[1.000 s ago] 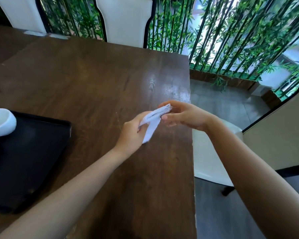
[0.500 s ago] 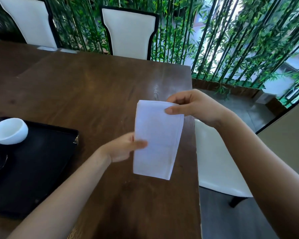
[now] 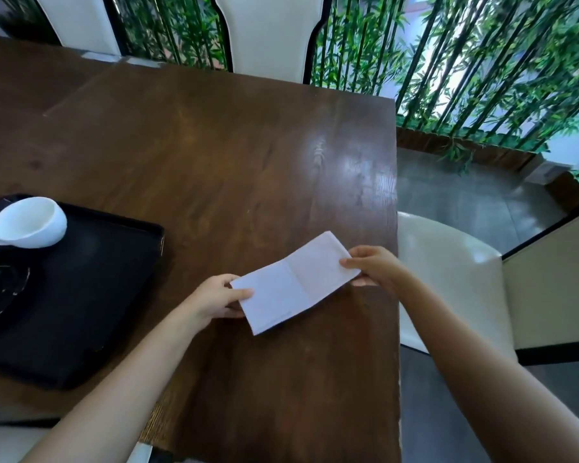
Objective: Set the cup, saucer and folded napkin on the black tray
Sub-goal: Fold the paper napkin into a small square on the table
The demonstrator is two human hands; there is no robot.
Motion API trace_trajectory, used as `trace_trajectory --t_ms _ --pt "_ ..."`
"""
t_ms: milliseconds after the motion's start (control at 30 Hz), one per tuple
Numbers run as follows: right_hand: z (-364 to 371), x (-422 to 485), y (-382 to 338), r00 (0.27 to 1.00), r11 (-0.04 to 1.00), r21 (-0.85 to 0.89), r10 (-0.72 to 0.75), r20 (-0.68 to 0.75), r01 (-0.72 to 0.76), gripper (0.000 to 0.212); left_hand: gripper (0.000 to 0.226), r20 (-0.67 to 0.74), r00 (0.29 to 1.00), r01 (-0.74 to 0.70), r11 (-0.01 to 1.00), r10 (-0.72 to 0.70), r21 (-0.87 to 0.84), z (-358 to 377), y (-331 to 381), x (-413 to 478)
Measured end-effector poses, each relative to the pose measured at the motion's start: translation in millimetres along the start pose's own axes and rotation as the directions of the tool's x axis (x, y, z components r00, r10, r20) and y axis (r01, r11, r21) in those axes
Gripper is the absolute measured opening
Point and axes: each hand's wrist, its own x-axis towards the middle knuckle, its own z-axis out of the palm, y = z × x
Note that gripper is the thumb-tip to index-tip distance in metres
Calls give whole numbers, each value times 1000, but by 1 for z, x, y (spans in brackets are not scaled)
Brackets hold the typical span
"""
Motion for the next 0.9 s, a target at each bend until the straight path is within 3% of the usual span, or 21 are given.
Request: trace_trajectory --t_ms 67,133,200,300,367,500,567,733,900 --pt "12 5 15 998 999 -10 34 -47 -34 14 22 -134 990 -28 999 33 40 7 -2 2" --pt "19 7 24 996 997 -63 36 -85 -41 15 40 -291 937 -88 937 193 338 18 -8 -1" --pt "23 8 29 992 994 -105 14 -122 -27 15 55 -329 846 -120 751 419 649 39 -17 -8" --pt "23 9 30 985 989 -148 -14 -171 -11 23 64 -216 796 -115 492 565 863 75 -28 -14" --pt "22 9 31 983 987 -157 -11 -183 -18 28 64 -206 791 -64 413 576 909 90 -33 -12" --pt "20 9 34 983 984 -176 -11 -181 -21 28 63 -240 803 19 380 546 925 95 -38 -5" --pt "21 9 37 981 981 -192 -34 -192 -3 27 61 -199 799 -25 362 567 932 95 -39 -2" --pt "22 7 42 968 964 -255 -127 -216 70 22 54 113 806 -278 203 582 939 97 -35 12" --pt "21 4 47 959 950 -291 -180 -217 113 21 53 160 825 -296 172 542 940 92 -40 19"
